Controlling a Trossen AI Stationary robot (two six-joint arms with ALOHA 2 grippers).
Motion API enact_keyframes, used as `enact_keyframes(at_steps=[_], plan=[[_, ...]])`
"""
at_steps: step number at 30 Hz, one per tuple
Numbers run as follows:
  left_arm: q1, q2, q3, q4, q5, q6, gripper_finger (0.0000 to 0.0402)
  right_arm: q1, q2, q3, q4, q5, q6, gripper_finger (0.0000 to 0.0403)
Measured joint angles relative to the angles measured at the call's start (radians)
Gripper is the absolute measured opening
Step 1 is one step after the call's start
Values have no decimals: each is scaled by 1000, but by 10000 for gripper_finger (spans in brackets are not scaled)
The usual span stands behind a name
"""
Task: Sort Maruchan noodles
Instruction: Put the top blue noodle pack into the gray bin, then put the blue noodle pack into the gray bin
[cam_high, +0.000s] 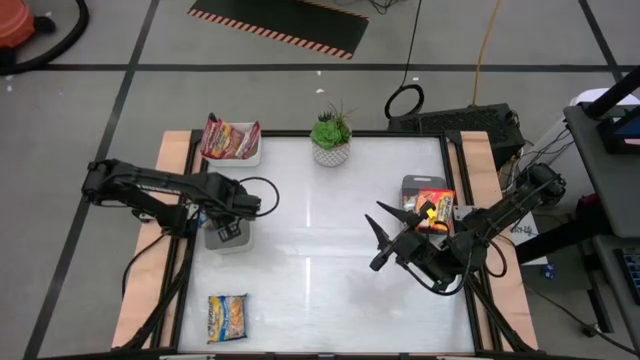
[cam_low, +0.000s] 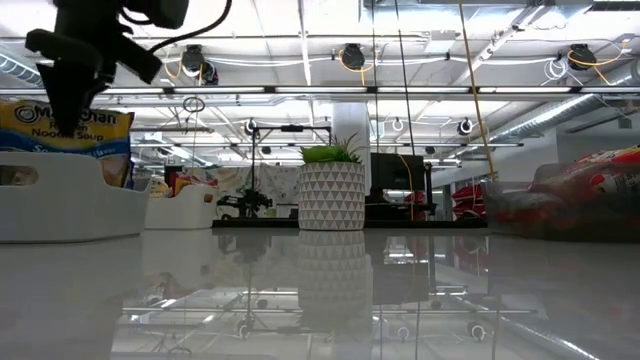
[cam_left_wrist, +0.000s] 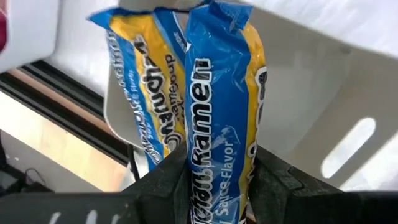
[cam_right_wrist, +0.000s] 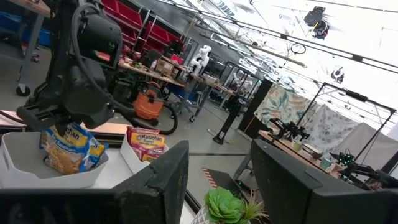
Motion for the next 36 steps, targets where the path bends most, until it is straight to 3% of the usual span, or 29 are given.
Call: enact_keyframes(at_steps=[7,15,22,29,36], plan=[[0,0,-74,21,4,-4,128,0,0,0,0,0,0,167],[0,0,-81,40,-63,6,195,0,0,0,0,0,0,167],[0,0,-79,26,-66,30,211,0,0,0,0,0,0,167],[-8,-6,15,-45,-106,7,213,0,0,0,0,0,0,167],[-97,-31,151,-42,-106,-23,214,0,1,0,0,0,0,167]])
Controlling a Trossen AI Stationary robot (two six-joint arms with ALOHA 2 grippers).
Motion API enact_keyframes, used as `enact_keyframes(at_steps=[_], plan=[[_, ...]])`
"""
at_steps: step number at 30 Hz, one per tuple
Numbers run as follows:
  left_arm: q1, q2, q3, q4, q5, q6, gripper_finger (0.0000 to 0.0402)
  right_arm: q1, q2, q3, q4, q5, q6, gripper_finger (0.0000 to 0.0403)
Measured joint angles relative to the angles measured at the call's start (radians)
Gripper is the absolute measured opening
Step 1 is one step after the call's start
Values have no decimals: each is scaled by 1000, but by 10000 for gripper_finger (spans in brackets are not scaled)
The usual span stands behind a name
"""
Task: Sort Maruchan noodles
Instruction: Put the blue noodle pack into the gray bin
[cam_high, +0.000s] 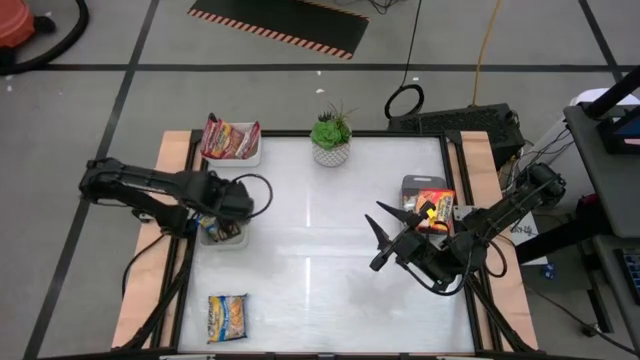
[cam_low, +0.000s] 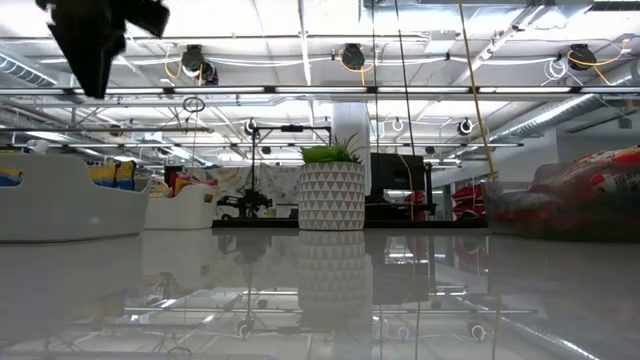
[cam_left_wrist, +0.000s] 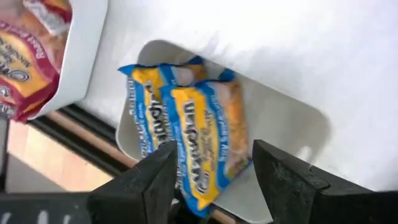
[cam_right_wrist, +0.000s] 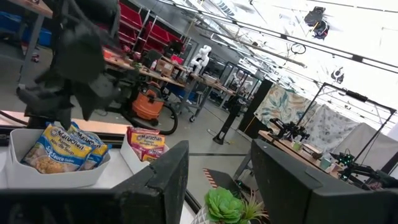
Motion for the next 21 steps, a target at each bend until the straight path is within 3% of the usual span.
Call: enact_keyframes(at_steps=[6,16,18,21], plan=[[-154,-1,37,1,40,-114,214,0,0,0,-6,2,3,167],[-483,-1,37,1,103,-476,214,0,0,0,-52,-21,145,167],[-553,-1,37,3,106,-554,214,-17,0,0,-45,-106,302,167],[-652,-1,37,20,80,-652,214,-74,17,4,-141,-454,544,167]])
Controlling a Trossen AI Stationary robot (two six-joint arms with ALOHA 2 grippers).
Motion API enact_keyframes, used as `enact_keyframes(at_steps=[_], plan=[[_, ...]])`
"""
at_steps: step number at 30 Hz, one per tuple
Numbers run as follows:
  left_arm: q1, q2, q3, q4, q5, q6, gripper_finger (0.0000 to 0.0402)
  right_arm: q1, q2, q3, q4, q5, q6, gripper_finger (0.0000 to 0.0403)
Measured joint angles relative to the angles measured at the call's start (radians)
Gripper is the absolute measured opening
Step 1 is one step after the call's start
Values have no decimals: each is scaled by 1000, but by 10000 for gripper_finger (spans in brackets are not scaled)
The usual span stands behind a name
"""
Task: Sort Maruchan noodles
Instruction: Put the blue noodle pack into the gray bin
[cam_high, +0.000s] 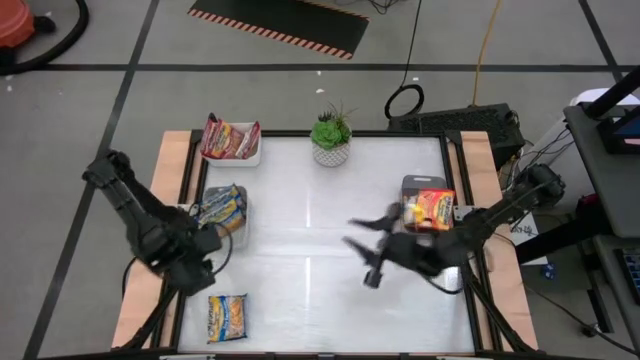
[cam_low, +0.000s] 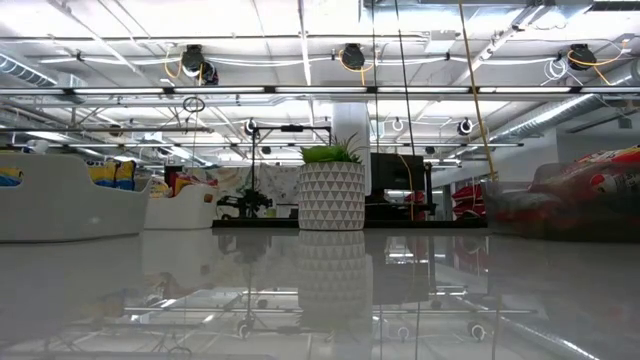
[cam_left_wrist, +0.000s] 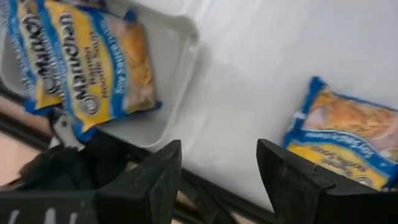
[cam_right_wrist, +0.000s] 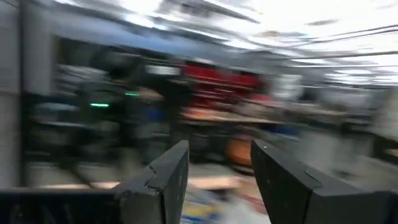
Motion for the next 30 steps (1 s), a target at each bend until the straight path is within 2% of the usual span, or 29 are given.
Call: enact_keyframes(at_steps=[2,6,7,9,11,13,18,23,30], plan=[[-60,0,0,37,-61,-42,214,-46,51,19,-23,-133,111,166],[-155,0,0,142,-306,-29,214,-108,164,111,-145,-206,217,167],[-174,0,0,170,-374,-6,214,-122,192,140,-170,-252,245,167],[-205,0,0,216,-475,42,214,-146,265,204,-189,-387,296,167],[-228,0,0,251,-523,83,214,-161,350,272,-219,-512,326,167],[-241,0,0,268,-529,114,214,-171,437,352,-267,-578,334,167],[-272,1,0,267,-531,71,214,-202,627,541,-404,-644,334,167],[-303,1,0,266,-532,52,214,-215,841,716,-388,-735,387,167],[-309,1,0,266,-541,39,214,-227,1021,903,-511,-781,314,167]])
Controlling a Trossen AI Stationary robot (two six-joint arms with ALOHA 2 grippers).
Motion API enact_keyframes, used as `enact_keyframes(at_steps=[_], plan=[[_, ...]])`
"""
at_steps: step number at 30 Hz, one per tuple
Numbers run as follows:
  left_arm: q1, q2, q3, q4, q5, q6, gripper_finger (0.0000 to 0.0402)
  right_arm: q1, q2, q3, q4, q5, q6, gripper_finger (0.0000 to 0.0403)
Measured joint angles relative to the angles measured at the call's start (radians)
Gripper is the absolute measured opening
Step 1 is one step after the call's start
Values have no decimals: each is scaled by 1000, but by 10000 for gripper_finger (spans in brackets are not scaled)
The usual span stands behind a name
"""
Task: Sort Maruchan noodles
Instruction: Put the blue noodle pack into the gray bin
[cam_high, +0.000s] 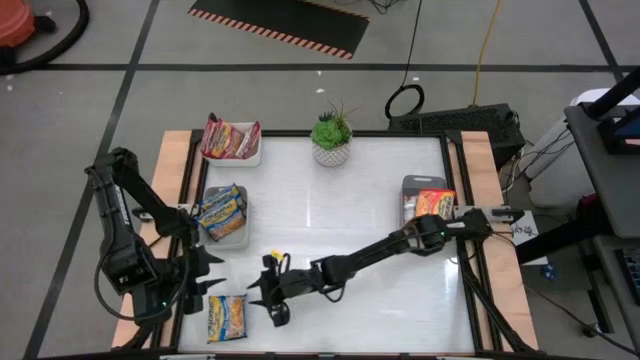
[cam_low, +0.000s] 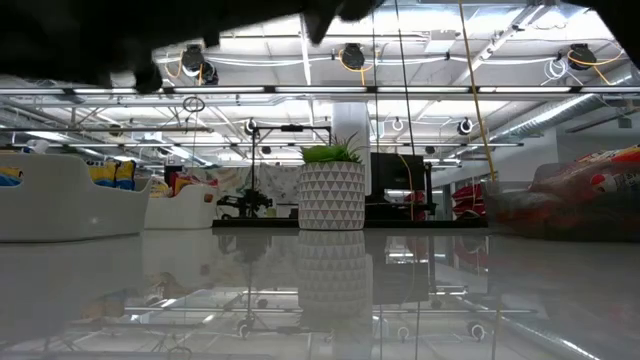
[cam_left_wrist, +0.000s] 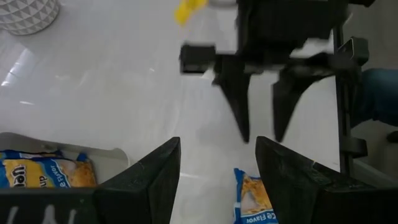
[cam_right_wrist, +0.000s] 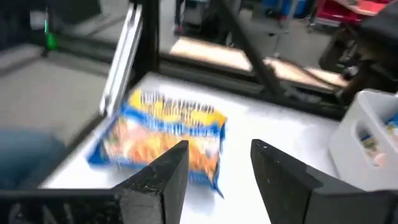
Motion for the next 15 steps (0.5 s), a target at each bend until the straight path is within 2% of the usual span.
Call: enact_keyframes(at_steps=[9,15], plan=[[1,0,-16,0,-28,-5,214,-29,135,3,113,-107,-75,167],[0,0,-17,3,-29,-46,214,-42,167,3,143,-111,-132,177]])
